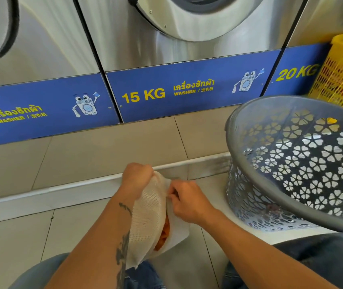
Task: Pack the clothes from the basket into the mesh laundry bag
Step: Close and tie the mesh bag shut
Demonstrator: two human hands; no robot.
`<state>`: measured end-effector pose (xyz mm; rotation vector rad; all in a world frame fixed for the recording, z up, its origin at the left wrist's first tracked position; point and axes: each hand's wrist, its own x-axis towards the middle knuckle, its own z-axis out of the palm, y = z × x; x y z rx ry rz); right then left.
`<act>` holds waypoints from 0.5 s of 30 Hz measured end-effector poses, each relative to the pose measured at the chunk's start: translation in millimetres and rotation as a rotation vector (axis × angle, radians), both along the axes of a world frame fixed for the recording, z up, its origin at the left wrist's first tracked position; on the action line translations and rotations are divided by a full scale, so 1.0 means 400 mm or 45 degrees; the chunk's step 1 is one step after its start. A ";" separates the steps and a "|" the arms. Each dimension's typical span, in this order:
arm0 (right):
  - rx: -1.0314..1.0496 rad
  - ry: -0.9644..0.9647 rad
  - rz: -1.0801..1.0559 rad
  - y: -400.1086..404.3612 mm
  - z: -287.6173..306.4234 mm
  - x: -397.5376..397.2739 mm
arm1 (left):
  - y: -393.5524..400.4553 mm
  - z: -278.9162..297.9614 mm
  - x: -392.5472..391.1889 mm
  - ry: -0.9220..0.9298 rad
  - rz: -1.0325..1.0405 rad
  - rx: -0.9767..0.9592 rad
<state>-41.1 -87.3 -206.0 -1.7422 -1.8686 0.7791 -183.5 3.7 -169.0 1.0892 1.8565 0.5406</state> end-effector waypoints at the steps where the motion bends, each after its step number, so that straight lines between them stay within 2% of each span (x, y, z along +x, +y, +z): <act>1: -0.044 -0.004 0.009 -0.015 -0.008 -0.001 | 0.008 -0.004 -0.014 0.028 0.037 0.030; 3: -0.087 0.058 -0.040 -0.036 -0.021 0.003 | 0.016 -0.018 -0.039 0.106 -0.019 0.114; 7: -0.092 0.227 -0.239 -0.014 -0.022 0.026 | -0.007 -0.042 -0.035 0.304 -0.391 0.312; 12: -0.117 0.307 -0.339 0.001 -0.034 0.028 | -0.082 -0.034 -0.014 0.746 -0.781 0.655; 15: -0.158 0.300 -0.331 -0.005 -0.041 0.017 | -0.112 -0.049 -0.043 0.751 -0.994 0.560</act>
